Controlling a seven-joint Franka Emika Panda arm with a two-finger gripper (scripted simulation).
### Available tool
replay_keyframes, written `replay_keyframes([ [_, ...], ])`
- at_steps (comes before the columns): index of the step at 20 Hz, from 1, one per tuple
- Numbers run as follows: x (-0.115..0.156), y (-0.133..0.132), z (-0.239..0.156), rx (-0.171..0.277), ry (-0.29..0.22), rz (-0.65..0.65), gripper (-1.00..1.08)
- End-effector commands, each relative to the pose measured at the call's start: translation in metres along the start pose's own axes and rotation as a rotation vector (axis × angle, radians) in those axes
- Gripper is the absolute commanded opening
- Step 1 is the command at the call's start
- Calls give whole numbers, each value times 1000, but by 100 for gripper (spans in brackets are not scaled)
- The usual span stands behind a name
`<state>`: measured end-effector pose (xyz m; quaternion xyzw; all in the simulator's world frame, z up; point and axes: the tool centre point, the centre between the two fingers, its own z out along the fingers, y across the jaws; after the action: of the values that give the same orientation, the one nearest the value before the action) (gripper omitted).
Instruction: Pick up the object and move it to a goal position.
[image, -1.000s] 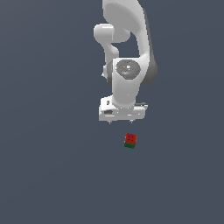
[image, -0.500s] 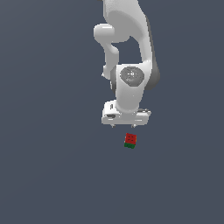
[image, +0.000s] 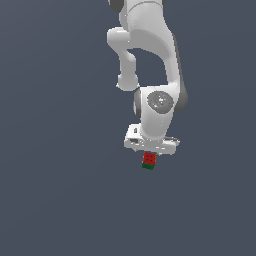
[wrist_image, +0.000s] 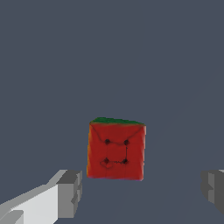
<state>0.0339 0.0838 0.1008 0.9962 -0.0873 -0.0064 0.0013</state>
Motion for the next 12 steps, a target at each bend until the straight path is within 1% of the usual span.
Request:
replay_keyframes([
  [1, 3, -6, 7, 2, 5, 33, 100],
  [7, 7, -15, 16, 4, 12, 75, 100],
  [12, 6, -15, 17, 4, 11, 76, 100],
])
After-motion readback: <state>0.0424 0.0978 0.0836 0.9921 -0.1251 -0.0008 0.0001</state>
